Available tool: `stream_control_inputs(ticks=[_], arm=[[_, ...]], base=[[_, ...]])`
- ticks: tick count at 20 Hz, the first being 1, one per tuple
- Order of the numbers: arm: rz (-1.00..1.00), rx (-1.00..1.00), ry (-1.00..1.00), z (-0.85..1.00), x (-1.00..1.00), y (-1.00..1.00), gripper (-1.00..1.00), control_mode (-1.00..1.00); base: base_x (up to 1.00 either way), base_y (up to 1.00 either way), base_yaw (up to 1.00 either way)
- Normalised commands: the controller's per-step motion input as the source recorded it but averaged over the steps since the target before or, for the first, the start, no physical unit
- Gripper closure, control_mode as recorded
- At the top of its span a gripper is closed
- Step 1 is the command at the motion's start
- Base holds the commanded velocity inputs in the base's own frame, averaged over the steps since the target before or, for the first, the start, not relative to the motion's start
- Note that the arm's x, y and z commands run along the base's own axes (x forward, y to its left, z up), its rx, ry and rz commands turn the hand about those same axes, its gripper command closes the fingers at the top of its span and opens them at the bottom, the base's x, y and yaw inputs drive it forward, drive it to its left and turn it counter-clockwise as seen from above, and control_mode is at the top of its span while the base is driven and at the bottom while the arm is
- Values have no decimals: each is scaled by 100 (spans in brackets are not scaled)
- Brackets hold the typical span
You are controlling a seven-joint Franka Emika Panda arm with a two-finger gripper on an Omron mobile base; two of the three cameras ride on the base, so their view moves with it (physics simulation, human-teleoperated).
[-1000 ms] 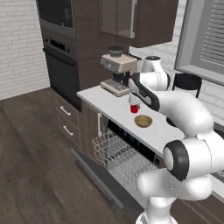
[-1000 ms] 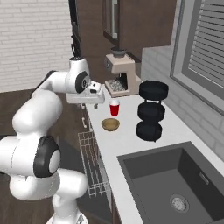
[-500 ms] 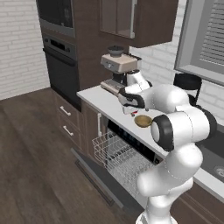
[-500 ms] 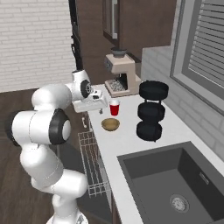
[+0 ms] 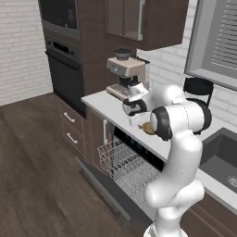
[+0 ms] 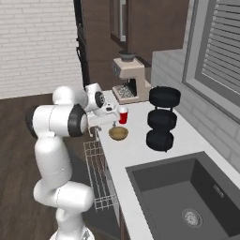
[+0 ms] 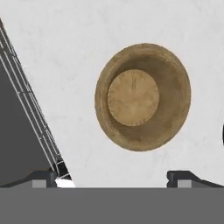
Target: Pick up the cup and bowl from the counter, place them in the dishwasher, and close the dishwasher door.
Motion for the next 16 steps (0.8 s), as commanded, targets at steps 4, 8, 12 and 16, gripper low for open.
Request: stream_control_inputs(ticks=[4, 8, 12, 16], arm=[[3, 0, 17, -40, 37, -4, -100, -100], [4, 0, 10, -33, 40, -12, -100, -100], [4, 0, 9, -32, 34, -21, -100, -100], [3, 0, 12, -33, 13, -16, -100, -100]], base=[[0, 0, 0], [0, 0, 0], [0, 0, 0], [0, 0, 0]])
